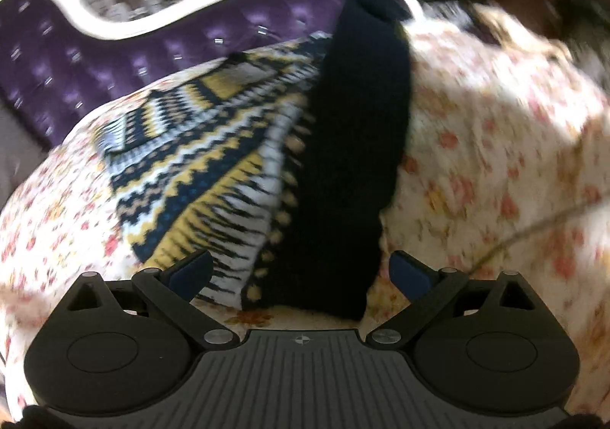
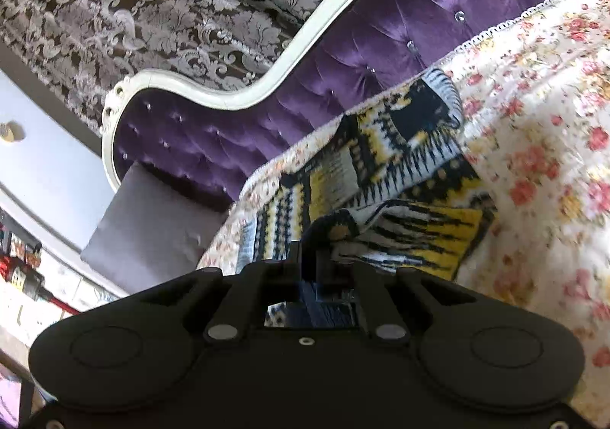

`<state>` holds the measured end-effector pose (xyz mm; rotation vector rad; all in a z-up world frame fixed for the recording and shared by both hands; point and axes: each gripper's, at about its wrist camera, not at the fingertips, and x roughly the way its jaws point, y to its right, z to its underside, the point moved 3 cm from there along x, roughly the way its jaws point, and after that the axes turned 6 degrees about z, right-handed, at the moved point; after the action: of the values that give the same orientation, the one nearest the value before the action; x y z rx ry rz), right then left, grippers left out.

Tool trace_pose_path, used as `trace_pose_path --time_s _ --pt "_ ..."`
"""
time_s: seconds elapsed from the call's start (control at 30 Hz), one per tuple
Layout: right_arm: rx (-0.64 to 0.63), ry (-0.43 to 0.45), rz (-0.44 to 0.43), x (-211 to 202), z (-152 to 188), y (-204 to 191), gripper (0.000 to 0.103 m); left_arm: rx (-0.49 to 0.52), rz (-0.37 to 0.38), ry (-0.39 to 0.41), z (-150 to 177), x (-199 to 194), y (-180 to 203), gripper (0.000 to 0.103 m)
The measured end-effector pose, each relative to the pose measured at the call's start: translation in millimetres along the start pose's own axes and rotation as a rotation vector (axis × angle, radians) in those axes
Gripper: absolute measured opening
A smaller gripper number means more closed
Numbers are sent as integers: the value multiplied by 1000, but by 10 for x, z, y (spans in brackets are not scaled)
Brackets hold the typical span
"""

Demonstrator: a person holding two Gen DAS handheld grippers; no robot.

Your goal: Fold small clothes

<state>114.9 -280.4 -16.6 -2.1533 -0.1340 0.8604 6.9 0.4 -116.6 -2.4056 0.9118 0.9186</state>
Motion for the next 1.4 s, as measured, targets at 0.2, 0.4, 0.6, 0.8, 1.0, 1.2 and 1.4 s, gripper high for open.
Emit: trace_pose_path --time_s 0.2,0.4,0.6,0.8,1.0,1.2,1.4 --pt "32 8 -3 89 -102 9 13 170 -6 -28 -4 205 251 100" --pt "45 8 -2 80 -121 54 13 275 -98 -106 13 547 342 95" --pt "60 9 -2 60 -99 96 13 136 -125 -96 -55 706 154 74" --pt "75 11 -2 6 -89 158 13 72 -55 -44 -118 506 -66 28" --pt "83 28 -20 -2 -196 165 13 76 -103 92 -525 48 -445 11" --pt "73 38 -35 245 -408 153 13 62 -154 161 -1110 189 -1159 11" --pt "81 35 -38 728 -668 228 13 -135 -86 130 -1533 816 -1908 13"
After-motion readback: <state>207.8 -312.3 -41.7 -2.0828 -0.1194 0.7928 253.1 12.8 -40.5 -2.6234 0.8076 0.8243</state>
